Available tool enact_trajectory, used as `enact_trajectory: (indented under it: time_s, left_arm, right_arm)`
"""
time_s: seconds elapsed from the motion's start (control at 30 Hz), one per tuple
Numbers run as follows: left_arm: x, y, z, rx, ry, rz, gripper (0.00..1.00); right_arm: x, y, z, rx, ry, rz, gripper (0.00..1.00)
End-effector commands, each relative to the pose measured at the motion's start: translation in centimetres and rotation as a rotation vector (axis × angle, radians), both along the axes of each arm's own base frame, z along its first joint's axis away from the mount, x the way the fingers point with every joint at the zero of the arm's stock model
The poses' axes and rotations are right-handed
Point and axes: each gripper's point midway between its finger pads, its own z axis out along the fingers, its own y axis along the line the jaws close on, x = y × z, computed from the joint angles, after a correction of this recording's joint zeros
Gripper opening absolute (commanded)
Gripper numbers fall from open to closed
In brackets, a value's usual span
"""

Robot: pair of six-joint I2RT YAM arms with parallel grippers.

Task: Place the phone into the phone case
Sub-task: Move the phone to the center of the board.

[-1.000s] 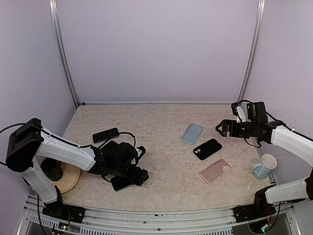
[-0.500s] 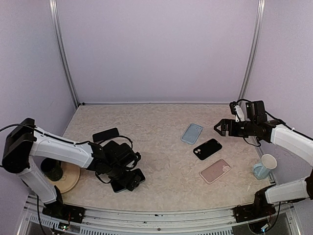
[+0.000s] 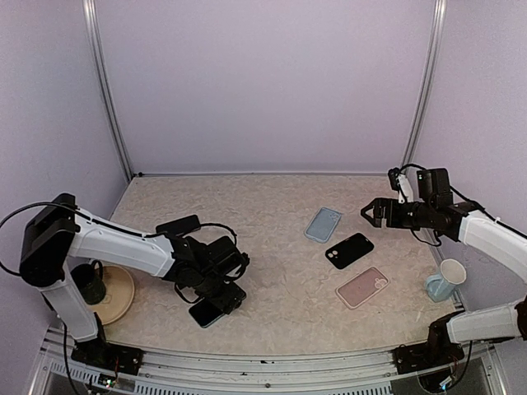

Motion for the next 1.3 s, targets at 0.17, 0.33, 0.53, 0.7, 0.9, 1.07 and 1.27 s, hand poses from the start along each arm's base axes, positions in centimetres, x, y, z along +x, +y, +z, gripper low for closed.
enact_trajectory:
  time_s: [0.17,0.33,0.53,0.7,0.9,1.07,1.27]
  left_arm:
    - [0.0,2.3,-3.8,0.166,0.028,-0.024,0.73]
    - [3.0,1.2,-3.9,0.121,0.012,0.014,0.72]
    - [7.2,-0.5,-2.8,0.072,-0.053,0.038,0.69]
    - [9.6,-2.5,-1.9,0.070,-0.120,0.005,0.66]
    - [10.6,-4.1,-0.4,0.017,-0.166,-0.020,0.61]
    - [10.8,-3.7,0.9,0.002,-0.198,0.002,0.80]
    - [11.2,-2.4,3.4,-0.065,-0.211,0.047,0.99]
  right_arm:
    - [0.3,0.5,1.2,0.018,-0.032,0.009,1.00]
    - [0.5,0.8,0.8,0.029,-0.018,0.014,1.00]
    - [0.7,0.8,0.6,0.025,-0.013,0.012,1.00]
    - [0.7,1.7,-0.4,0.022,0.014,0.031,1.00]
    - [0.5,3.7,-1.5,0.013,0.044,0.074,1.00]
    - [0.4,5.7,-2.1,-0.015,0.067,0.115,1.00]
    - [0.6,7.0,-2.2,-0.033,0.073,0.135,1.00]
